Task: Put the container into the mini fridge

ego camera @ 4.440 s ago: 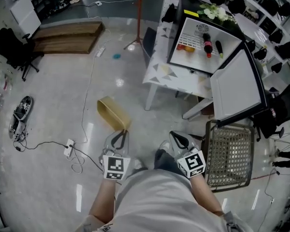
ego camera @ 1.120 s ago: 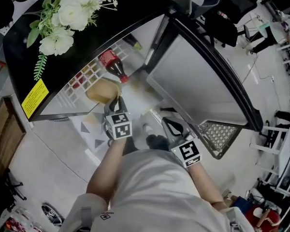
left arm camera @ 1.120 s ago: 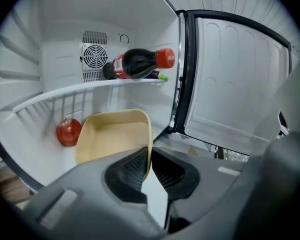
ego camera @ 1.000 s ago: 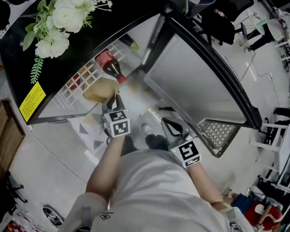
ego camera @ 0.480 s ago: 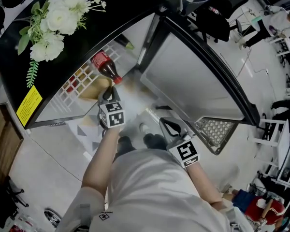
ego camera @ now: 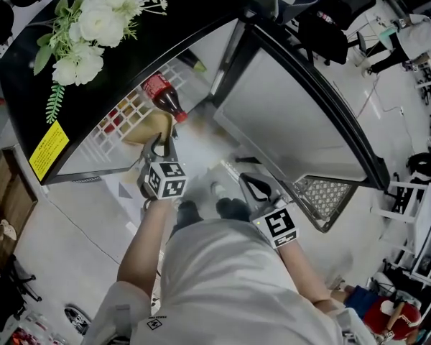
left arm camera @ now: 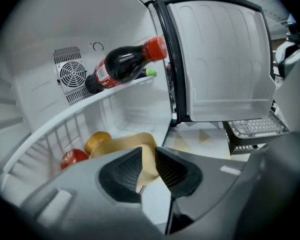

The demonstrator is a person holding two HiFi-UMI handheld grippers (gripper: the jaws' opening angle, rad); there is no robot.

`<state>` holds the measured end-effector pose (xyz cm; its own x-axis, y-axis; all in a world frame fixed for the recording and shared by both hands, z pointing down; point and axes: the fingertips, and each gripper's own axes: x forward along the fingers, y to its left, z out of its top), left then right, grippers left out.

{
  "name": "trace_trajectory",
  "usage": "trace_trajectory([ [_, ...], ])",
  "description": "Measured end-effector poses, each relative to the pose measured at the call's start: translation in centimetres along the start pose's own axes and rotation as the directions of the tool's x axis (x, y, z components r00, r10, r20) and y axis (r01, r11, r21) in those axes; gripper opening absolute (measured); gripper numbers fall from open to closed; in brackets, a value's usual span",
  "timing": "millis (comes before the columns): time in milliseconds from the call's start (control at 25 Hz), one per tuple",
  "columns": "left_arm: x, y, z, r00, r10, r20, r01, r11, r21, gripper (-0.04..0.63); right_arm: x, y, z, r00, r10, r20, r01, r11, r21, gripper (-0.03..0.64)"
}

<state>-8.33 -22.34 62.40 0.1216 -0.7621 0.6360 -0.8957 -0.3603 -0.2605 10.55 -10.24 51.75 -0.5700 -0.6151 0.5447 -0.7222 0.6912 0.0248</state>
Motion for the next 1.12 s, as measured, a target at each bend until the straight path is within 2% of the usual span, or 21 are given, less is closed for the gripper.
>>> trace_trajectory([
  [200, -0.7, 0.1, -2.0, 0.999, -0.018, -0.046, 0.021, 0.998, 0.062, 0.124, 0.4, 0.2, 0.2, 1.000, 0.014, 0.004, -0.014, 1.000, -0.007, 0.004],
  [280, -0.5, -0.1, -2.8, 0.997, -0.022, -0.076, 0.031, 0.992, 0.120, 0.150, 0.5, 0.2, 0.2, 1.000, 0.018, 0.003, -0.018, 1.000, -0.012, 0.003],
  [440, 0.5, -0.8, -3.7, 0.993, -0.013, -0.114, 0.047, 0.953, 0.298, 0.153, 0.4, 0.2, 0.2, 1.000, 0.013, 0.002, -0.013, 1.000, -0.011, 0.003],
  [560, 1.1, -1.7, -4.1, 0.990, -0.021, -0.141, 0.073, 0.923, 0.377, 0.153, 0.1, -0.1, 0.1, 1.000, 0.002, 0.004, -0.002, 1.000, -0.007, 0.003],
  [640, 1.1, -2.1, -4.1, 0.988, -0.021, -0.151, 0.080, 0.914, 0.398, 0.153, -0.1, -0.2, 0.0, 1.000, -0.007, 0.006, 0.007, 1.000, -0.003, 0.003],
  [880, 0.9, -2.4, -4.5, 0.985, -0.030, -0.167, 0.096, 0.909, 0.406, 0.153, -0.5, -0.4, -0.4, 1.000, -0.019, 0.007, 0.019, 1.000, 0.009, 0.003],
  [1120, 1.9, -0.9, -5.2, 0.981, 0.020, -0.193, 0.073, 0.883, 0.464, 0.149, -0.8, -0.2, -0.6, 1.000, -0.022, 0.004, 0.022, 1.000, 0.008, 0.003],
])
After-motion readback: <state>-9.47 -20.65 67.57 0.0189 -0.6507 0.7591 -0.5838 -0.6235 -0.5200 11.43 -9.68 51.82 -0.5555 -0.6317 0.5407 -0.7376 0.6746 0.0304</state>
